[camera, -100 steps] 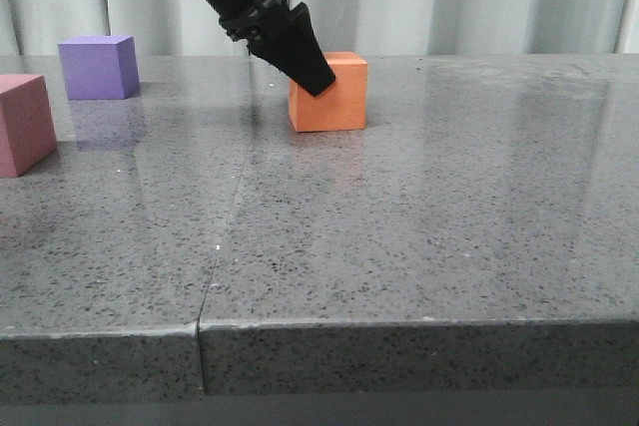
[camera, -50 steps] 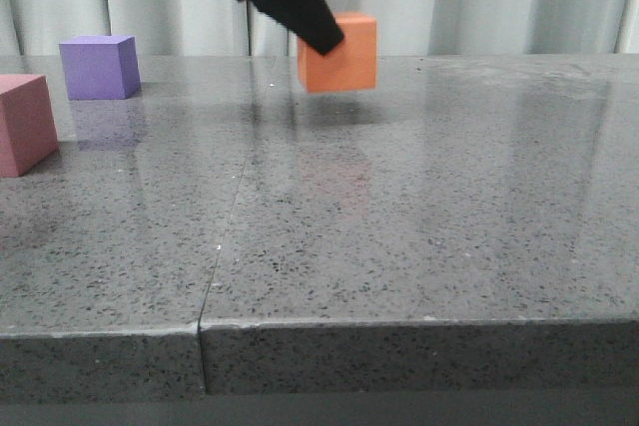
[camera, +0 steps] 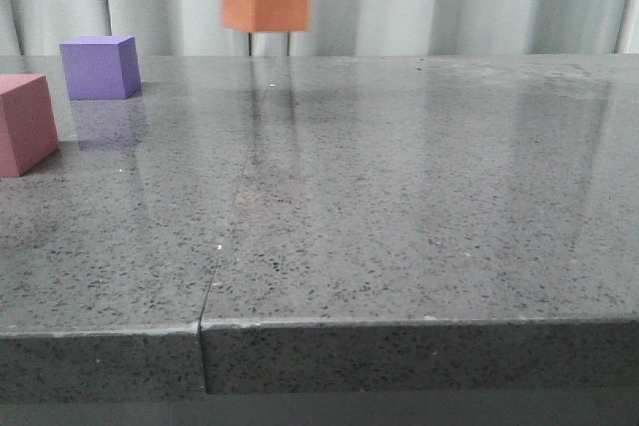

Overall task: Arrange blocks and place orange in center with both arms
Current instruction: 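Lift the orange cube with the left gripper and carry it toward the purple cube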

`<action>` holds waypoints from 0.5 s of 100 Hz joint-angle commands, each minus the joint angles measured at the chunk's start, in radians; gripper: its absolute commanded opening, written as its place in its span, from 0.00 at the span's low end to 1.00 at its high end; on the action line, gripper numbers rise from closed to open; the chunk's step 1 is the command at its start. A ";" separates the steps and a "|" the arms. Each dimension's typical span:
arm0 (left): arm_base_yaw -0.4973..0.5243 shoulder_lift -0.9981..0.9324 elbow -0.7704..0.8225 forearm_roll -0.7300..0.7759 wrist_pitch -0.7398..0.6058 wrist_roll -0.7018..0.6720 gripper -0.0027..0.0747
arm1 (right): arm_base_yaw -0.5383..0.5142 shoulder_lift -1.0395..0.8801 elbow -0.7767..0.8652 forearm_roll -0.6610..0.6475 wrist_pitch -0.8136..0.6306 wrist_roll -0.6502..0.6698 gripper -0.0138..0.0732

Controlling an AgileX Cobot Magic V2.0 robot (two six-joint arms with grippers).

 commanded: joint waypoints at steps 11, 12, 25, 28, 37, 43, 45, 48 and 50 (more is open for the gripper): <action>-0.002 -0.148 -0.036 0.269 0.006 -0.293 0.51 | 0.003 0.005 -0.025 -0.003 -0.073 -0.011 0.08; -0.002 -0.152 -0.036 0.271 0.006 -0.297 0.51 | 0.003 0.005 -0.025 -0.003 -0.073 -0.011 0.08; 0.030 -0.190 -0.036 0.278 0.027 -0.347 0.51 | 0.003 0.005 -0.025 -0.003 -0.073 -0.011 0.08; 0.040 -0.198 -0.036 0.278 0.030 -0.359 0.51 | 0.003 0.005 -0.025 -0.003 -0.073 -0.011 0.08; 0.071 -0.211 -0.036 0.278 0.044 -0.377 0.51 | 0.003 0.005 -0.025 -0.003 -0.073 -0.011 0.08; 0.091 -0.215 -0.036 0.278 0.054 -0.386 0.51 | 0.003 0.005 -0.025 -0.003 -0.073 -0.011 0.08; 0.098 -0.215 -0.036 0.278 0.058 -0.390 0.51 | 0.003 0.005 -0.025 -0.003 -0.073 -0.011 0.08; 0.107 -0.215 -0.036 0.278 0.060 -0.400 0.51 | 0.003 0.005 -0.025 -0.003 -0.073 -0.011 0.08; 0.113 -0.215 -0.036 0.278 0.060 -0.404 0.51 | 0.003 0.005 -0.025 -0.003 -0.073 -0.011 0.08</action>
